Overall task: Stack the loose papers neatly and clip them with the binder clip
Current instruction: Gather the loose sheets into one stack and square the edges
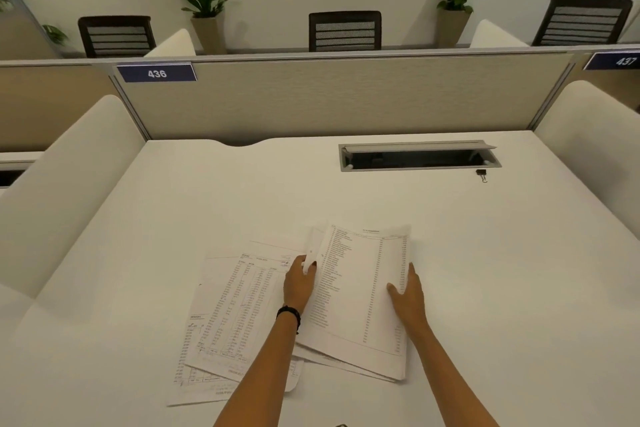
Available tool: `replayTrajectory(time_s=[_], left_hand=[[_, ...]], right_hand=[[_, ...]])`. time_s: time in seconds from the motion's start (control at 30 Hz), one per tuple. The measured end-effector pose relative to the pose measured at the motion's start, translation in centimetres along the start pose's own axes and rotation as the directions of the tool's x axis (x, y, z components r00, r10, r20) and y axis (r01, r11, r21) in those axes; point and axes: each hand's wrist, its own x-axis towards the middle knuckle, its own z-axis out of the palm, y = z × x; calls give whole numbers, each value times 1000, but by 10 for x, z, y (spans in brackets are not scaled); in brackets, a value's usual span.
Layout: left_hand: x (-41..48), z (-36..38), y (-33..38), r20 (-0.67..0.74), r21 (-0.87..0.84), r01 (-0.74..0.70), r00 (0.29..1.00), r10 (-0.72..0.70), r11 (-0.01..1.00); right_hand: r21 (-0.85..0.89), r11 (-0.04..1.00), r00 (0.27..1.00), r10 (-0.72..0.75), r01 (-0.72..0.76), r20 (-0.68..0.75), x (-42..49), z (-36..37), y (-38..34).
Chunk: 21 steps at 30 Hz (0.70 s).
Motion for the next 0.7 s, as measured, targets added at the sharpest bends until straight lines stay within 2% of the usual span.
replayTrajectory(time_s=[0.13,0.27,0.43,0.7], left_hand=[[-2,3,-1,75,-86,4,997,2,996],[-1,2,5,123,-108,-57,990,70,992],[-3,-5,41,156,-190,-161,969,192,968],[-7,-11,82,133,-318,-264,939,318,911]], right_hand=[[18,999,995,-40,38,89,-1,3,-5],[57,997,998,-46,44,36,0,1,-6],[311,948,998,66,-62,-1,7,-13,-9],[500,865,999,-24,43,-44,14,-43,-41]])
